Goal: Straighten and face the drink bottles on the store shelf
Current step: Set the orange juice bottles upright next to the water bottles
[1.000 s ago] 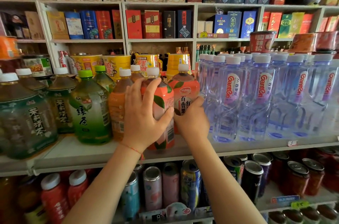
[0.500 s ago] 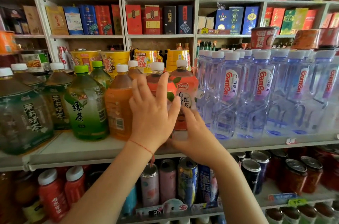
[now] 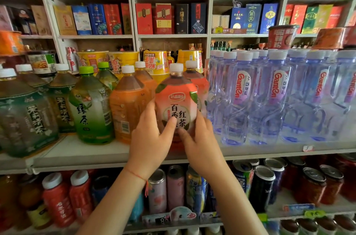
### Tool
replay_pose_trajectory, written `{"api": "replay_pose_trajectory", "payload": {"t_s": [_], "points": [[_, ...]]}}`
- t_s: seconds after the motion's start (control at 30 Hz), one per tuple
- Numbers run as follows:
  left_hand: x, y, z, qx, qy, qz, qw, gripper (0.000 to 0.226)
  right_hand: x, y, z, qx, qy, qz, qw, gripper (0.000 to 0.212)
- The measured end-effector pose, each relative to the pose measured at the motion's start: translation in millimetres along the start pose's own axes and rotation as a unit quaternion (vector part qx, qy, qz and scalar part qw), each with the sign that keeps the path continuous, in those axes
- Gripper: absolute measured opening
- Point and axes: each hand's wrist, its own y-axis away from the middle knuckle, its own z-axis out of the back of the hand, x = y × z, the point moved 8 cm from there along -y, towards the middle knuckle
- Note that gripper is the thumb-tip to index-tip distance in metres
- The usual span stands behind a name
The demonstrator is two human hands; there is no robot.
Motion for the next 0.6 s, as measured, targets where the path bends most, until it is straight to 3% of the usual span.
{"api": "replay_pose_trajectory", "payload": {"t_s": [0.17,0.23,0.33,0.47,0.6], "points": [[-14.1,1.6,-21.5,0.020,-0.005,-0.026,0.999,0.060,-15.1,5.2,25.5,-0.041,-0.109,-0.073,0.990,0.035],[-12.1,-2.6,-28.5,0.033,0.001,-0.019,0.999,0.065,-18.0,1.1,28.3,-0.050,-0.155,-0.092,0.982,0.043],[4.3,-12.9,-48.4,0.108,0.043,0.042,0.992,0.091,-20.5,-5.8,27.0,-0.048,-0.204,-0.117,0.971,0.066],[24.6,-25.3,-80.0,0.268,0.140,0.113,0.946,0.109,-21.3,-17.4,30.1,0.007,-0.221,-0.133,0.966,0.051],[41.6,-37.6,-97.7,0.293,0.133,0.095,0.942,0.117,-25.3,-24.2,28.4,0.043,-0.215,-0.131,0.967,0.076]]}}
